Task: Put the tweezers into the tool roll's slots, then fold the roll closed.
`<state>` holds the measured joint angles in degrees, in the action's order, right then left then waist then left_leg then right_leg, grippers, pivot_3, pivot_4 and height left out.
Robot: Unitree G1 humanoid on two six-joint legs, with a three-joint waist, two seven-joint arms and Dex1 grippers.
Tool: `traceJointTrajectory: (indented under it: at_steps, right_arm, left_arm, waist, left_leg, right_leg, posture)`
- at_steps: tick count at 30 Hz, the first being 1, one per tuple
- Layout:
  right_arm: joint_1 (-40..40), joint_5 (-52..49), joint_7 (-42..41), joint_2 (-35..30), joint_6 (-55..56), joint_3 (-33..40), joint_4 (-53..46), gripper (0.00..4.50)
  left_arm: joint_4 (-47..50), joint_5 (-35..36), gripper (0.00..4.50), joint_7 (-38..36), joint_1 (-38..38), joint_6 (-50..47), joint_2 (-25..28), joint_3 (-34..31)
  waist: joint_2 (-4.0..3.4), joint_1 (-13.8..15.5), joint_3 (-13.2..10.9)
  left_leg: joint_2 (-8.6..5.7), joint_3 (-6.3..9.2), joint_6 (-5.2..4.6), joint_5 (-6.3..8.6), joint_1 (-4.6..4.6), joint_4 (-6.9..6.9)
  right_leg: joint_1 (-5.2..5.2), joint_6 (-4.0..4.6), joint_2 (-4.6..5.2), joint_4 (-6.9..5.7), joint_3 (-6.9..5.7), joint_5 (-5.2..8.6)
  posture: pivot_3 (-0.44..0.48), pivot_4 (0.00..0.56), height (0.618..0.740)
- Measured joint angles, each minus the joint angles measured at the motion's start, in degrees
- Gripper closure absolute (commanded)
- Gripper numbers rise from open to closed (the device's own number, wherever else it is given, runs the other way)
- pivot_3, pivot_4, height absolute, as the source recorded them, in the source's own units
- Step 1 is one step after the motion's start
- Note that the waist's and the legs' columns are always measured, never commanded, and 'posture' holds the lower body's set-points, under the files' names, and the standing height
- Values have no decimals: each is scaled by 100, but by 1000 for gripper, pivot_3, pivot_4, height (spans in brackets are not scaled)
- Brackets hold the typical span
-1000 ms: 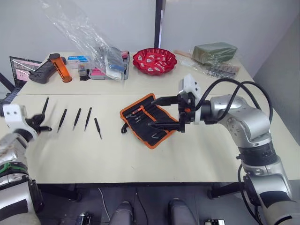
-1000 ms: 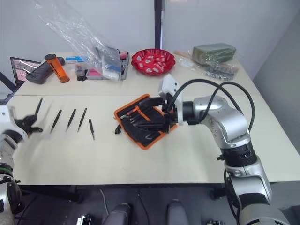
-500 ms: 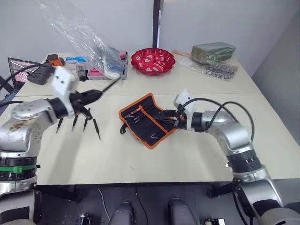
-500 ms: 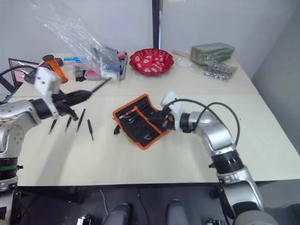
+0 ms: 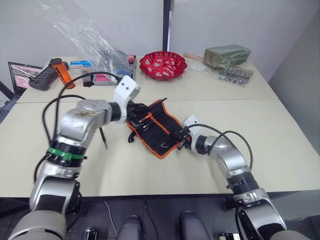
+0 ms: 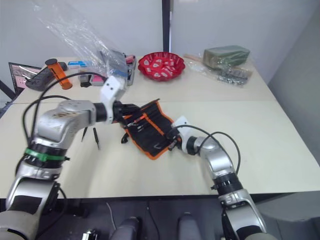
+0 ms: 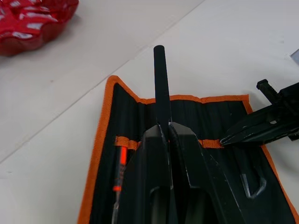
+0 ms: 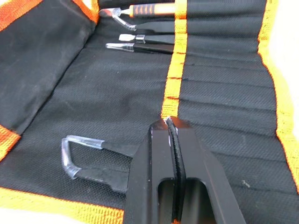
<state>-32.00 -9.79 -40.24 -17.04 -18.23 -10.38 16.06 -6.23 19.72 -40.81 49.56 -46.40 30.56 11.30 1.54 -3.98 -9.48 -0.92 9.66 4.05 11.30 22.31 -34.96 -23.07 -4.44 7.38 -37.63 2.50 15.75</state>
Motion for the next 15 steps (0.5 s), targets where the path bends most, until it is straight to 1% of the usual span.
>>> traceJointTrajectory:
  at_steps: [4, 10, 15]
  right_arm:
    - [124, -31, 0, 6, 77, 62, -42, 4479]
    - [188, -44, 1, 19, 98, 132, -58, 4479]
    - [206, -38, 12, 45, 110, 161, -55, 4479]
  left_arm:
    - [-195, -157, 4500, 138, -30, -21, -266, 13]
    - [-49, -235, 4500, 264, -659, -374, -338, 5]
    - [76, -173, 4500, 429, -931, -658, -423, -171]
  waist:
    - [-1, -7, 1]
    - [-2, -3, 1]
    - [-2, 5, 1]
  left_leg:
    - [0, 0, 5, -3, -3, 0]
    - [0, 0, 5, -4, -5, -1]
    - [0, 0, 6, -4, -5, -7]
  right_leg:
    - [1, 0, 0, -2, 1, 0]
    - [4, 0, 0, -1, 2, 0]
    - [8, 0, 0, -1, 3, 0]
  posture:
    - [0, 150, 740]
    - [0, 150, 740]
    - [0, 150, 740]
